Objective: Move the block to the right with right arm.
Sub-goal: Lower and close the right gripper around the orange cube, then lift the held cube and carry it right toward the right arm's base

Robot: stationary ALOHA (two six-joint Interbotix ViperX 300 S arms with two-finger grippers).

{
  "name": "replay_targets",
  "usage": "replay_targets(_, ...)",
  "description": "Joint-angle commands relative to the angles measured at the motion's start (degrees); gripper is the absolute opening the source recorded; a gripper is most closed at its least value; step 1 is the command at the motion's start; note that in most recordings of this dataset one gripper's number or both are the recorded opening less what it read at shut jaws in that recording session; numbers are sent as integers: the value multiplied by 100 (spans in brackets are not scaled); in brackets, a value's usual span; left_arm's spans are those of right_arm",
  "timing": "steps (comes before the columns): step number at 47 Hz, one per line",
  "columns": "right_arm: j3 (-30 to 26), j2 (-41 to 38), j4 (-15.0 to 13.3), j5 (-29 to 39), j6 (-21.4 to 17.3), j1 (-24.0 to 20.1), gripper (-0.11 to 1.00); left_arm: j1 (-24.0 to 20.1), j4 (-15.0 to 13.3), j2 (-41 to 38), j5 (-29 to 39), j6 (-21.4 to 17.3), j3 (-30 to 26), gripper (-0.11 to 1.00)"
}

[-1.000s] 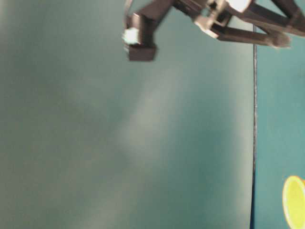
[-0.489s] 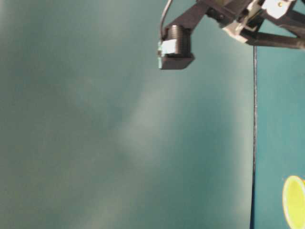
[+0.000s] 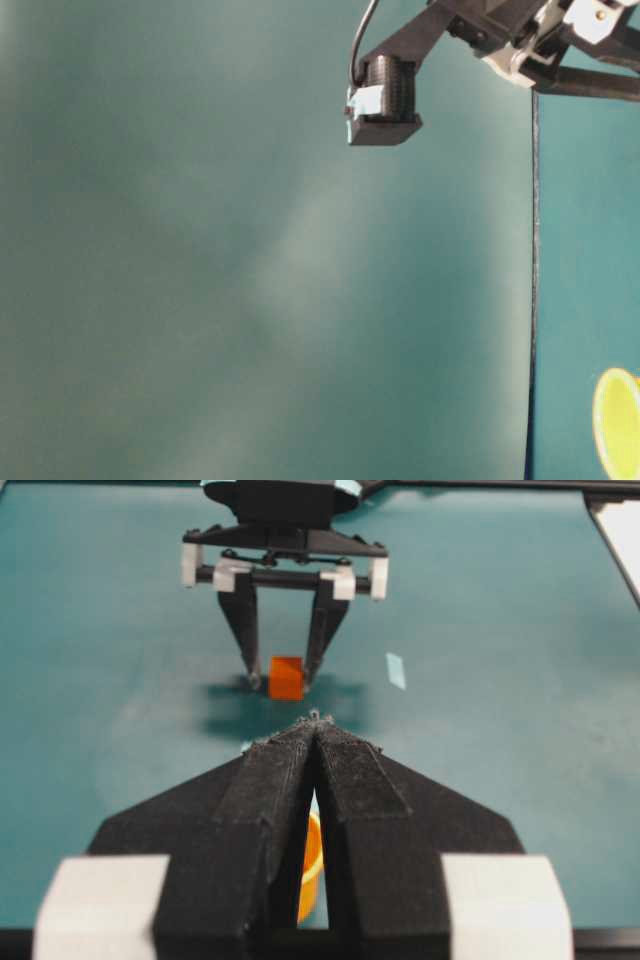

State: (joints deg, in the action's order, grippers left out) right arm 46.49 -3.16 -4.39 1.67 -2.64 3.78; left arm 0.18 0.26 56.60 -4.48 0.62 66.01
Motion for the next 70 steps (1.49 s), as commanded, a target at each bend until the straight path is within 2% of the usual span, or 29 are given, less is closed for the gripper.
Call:
replay_targets(1,-44,70,62,-35,-9,-35,51,9,18,-18,-26,-18,-158,0)
replay_targets(6,-70,70,70,-26,-9,-114,41,9,18,-26,-26,-26,-158,0)
replay_targets(19,-229,272,79,202,-9,-299,41,9,9,-26,-26,-9,-158,0)
replay_targets(70,-413,1925,62,1907,9,-299,41,9,18,-18,-26,-9,-158,0)
